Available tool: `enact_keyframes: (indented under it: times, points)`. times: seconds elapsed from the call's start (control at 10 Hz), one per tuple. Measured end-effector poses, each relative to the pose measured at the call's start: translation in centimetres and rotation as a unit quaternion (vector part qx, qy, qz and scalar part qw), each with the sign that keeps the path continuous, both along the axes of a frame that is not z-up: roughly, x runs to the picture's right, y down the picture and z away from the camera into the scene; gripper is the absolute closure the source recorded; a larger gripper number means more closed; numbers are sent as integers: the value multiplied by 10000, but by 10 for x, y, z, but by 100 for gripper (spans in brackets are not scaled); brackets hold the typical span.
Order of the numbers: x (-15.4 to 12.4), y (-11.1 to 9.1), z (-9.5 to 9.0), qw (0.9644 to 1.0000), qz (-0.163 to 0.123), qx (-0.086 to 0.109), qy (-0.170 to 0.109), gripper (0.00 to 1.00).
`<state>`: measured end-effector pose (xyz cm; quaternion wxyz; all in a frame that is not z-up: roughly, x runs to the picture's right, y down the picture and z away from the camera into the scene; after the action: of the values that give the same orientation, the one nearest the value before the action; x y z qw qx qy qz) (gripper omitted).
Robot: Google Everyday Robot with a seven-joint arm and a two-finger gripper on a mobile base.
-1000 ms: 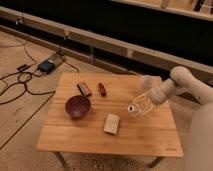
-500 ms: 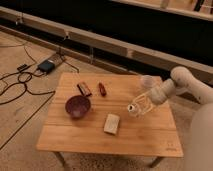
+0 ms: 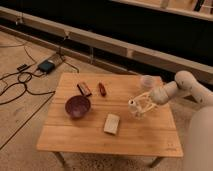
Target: Stand the bottle upright
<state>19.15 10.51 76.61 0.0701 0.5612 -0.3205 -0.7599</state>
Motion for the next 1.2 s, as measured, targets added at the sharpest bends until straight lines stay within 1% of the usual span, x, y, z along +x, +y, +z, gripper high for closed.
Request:
enact_keyframes:
  times: [0.1, 0.2, 0.4, 0.6, 0.7, 1.0, 1.1, 1.2]
  points:
    - [1, -1, 2, 9998, 168, -42, -30, 100]
    - [3, -1, 5, 9991, 420, -83, -76, 100]
    - [6, 0, 10, 9977, 658, -94, -91, 100]
    - [12, 3, 16, 9959, 900, -1, -76, 100]
    - [13, 4, 17, 9954, 954, 24, -74, 100]
    - [18, 3, 20, 9920, 1256, 65, -64, 100]
    - [20, 1, 20, 9899, 1416, 70, -63, 100]
    - [22, 1, 21, 9885, 1512, 64, -66, 100]
